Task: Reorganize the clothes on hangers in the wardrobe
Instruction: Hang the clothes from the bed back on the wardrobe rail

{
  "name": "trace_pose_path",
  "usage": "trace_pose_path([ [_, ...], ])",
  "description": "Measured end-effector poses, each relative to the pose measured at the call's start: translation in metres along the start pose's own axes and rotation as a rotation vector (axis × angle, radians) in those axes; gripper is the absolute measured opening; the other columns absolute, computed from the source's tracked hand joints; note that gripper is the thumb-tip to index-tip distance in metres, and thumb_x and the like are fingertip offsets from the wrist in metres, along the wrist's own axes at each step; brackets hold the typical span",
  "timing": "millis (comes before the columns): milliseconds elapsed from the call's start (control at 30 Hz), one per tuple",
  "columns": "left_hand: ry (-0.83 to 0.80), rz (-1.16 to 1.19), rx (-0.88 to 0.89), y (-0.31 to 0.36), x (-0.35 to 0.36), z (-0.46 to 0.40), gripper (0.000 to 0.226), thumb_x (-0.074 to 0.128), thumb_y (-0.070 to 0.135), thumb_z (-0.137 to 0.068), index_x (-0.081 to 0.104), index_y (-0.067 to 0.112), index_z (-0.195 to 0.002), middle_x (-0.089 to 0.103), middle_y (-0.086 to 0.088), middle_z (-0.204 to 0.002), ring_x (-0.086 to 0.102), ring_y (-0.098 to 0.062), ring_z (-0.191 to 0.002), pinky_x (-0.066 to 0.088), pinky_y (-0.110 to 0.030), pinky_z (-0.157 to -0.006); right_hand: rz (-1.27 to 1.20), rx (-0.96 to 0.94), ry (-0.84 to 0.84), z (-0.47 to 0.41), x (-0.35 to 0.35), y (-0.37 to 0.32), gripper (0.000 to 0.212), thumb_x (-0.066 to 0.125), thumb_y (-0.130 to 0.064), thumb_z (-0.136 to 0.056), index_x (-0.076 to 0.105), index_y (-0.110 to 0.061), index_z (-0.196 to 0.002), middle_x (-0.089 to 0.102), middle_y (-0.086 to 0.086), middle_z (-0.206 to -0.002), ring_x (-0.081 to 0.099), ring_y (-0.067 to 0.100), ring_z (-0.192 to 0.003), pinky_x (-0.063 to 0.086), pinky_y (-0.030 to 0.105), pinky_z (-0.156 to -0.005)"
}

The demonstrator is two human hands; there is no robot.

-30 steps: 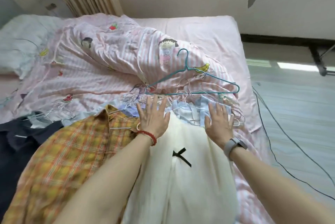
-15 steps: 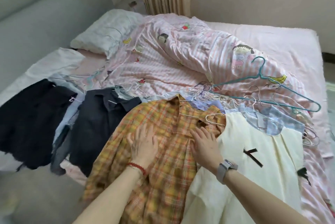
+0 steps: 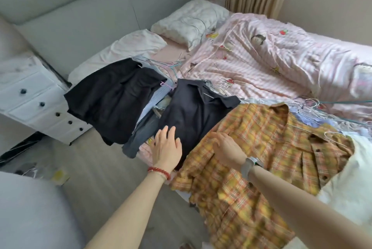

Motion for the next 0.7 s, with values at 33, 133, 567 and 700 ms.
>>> trace_pose_path([
  [33, 0.003, 0.011, -0.003, -0.009, -0.002, -0.003, 0.047, 0.035, 0.031, -0.097, 0.029, 0.019, -0.142, 0.027, -0.005, -0.150, 0.021, -0.023, -0.138, 0.024, -0.040, -0.107, -0.016, 0.000, 0.003, -0.006, 0.003, -0.008, 0.045, 0.032, -0.013, -0.094, 0.033, -0.012, -0.139, 0.037, 0.008, -0.142, 0.035, 0.024, -0.130, 0.033, 0.034, -0.106],
  [133, 0.001, 0.029, -0.003, -0.026, 0.000, -0.011, 0.047, 0.035, 0.033, -0.097, 0.029, 0.019, -0.142, 0.029, -0.004, -0.149, 0.024, -0.021, -0.137, 0.029, -0.039, -0.105, -0.053, 0.022, 0.001, -0.026, 0.006, -0.019, 0.045, 0.032, -0.011, -0.095, 0.030, -0.008, -0.140, 0.035, 0.010, -0.143, 0.034, 0.024, -0.131, 0.029, 0.030, -0.105],
  [567, -0.208, 0.117, 0.009, 0.010, 0.071, -0.128, 0.050, 0.035, 0.032, -0.097, 0.021, 0.020, -0.144, 0.019, -0.005, -0.152, 0.015, -0.023, -0.140, 0.029, -0.041, -0.106, -0.132, 0.258, 0.168, -0.209, -0.039, 0.076, 0.037, 0.029, -0.011, -0.095, 0.043, 0.000, -0.128, 0.046, 0.022, -0.131, 0.044, 0.034, -0.118, 0.037, 0.036, -0.093],
  [700, -0.361, 0.085, 0.028, 0.020, 0.108, -0.156, 0.055, 0.030, 0.037, -0.098, 0.007, 0.027, -0.147, 0.000, -0.001, -0.156, -0.003, -0.023, -0.143, 0.016, -0.046, -0.112, -0.085, 0.408, 0.074, -0.258, -0.047, 0.118, 0.034, 0.031, -0.015, -0.096, 0.040, 0.005, -0.122, 0.051, 0.026, -0.120, 0.049, 0.038, -0.108, 0.040, 0.041, -0.090],
])
Point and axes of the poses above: each hand's wrist, its own z-axis away from the middle knuckle, its own x-axis out of the palm, y = z × x, the point moved 1 cm from there along -z, towards the middle knuckle
